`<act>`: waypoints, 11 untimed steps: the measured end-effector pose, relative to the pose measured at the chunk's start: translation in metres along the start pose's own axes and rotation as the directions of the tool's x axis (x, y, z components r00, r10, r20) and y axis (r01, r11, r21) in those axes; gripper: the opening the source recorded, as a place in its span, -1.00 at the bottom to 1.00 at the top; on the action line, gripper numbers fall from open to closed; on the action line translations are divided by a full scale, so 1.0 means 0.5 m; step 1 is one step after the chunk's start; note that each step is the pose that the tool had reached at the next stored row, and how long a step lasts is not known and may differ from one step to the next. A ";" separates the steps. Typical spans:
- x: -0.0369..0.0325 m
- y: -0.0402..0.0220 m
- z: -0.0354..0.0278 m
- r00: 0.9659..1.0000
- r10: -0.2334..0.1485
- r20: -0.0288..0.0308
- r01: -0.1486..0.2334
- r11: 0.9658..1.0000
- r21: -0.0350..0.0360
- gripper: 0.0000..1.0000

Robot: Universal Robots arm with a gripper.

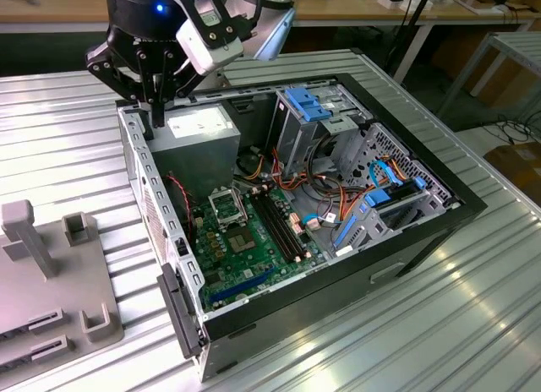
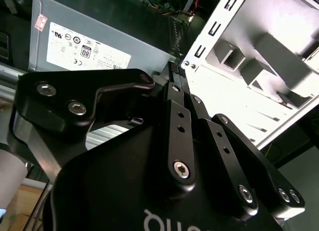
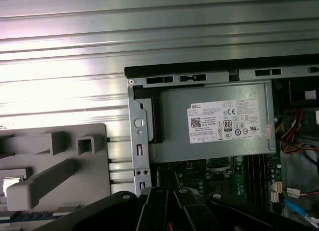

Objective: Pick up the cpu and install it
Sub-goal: 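Reach for the cpu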

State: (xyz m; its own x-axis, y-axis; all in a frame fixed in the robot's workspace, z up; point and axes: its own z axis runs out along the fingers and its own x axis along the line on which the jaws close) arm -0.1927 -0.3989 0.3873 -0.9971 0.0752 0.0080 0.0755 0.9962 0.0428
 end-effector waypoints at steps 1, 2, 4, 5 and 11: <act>0.001 0.000 0.000 1.000 0.000 0.000 0.000 1.000 0.000 -0.79; 0.002 0.000 0.000 1.000 0.000 -0.001 0.000 1.000 0.000 -0.79; 0.006 0.000 0.000 1.000 0.000 -0.001 0.000 1.000 0.000 -0.79; 0.007 -0.001 0.000 1.000 0.000 -0.001 0.000 1.000 0.000 -0.79; 0.013 -0.001 0.001 1.000 0.000 -0.003 0.000 1.000 0.000 -0.79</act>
State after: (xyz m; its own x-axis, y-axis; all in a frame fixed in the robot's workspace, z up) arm -0.1994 -0.3988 0.3868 -0.9971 0.0753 0.0108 0.0757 0.9962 0.0425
